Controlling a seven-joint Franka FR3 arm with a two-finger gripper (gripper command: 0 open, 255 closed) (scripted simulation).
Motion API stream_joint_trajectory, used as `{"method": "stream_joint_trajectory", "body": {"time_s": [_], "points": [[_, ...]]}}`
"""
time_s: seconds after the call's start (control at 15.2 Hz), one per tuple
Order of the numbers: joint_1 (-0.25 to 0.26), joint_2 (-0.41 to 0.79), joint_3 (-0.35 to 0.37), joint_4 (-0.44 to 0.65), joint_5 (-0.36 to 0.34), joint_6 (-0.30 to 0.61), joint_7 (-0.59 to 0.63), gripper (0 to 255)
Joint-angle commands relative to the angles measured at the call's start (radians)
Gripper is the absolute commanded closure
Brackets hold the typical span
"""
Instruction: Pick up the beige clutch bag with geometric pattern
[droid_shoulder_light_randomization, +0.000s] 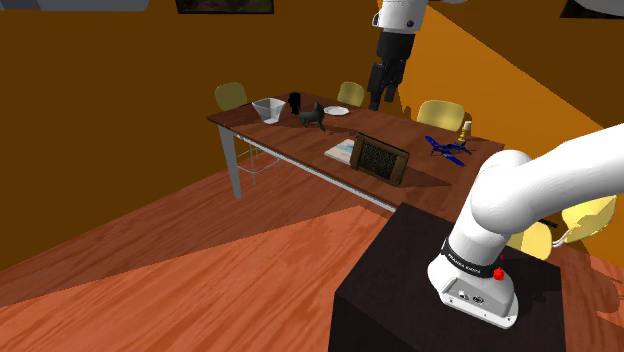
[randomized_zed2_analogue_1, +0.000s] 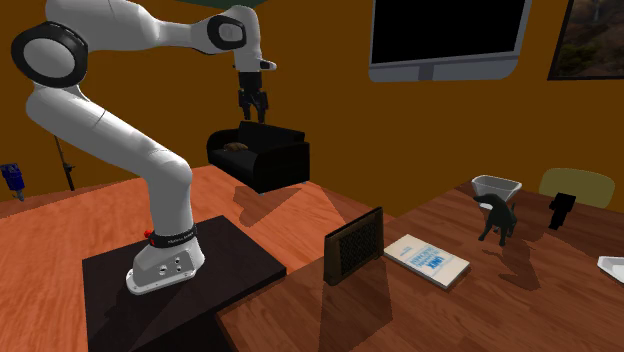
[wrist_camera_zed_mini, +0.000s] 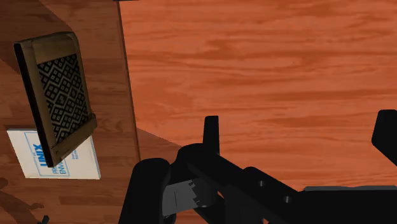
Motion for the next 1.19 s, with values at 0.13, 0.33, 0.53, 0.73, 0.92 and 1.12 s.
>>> {"method": "stream_joint_trajectory", "body": {"time_s": [0.13, 0.33, 0.53, 0.73, 0.92, 1.12], "points": [[-0.013, 0.019, -0.031, -0.028, -0.023, 0.051, -0.033, 0], [-0.032, 0.058, -0.078, -0.061, -0.056, 0.131, -0.081, 0], [-0.049, 0.109, -0.127, -0.083, -0.086, 0.212, -0.128, 0], [-0.065, 0.171, -0.176, -0.093, -0.110, 0.295, -0.175, 0], [-0.078, 0.244, -0.226, -0.091, -0.127, 0.377, -0.223, 0], [-0.087, 0.328, -0.277, -0.078, -0.133, 0.456, -0.273, 0]]}}
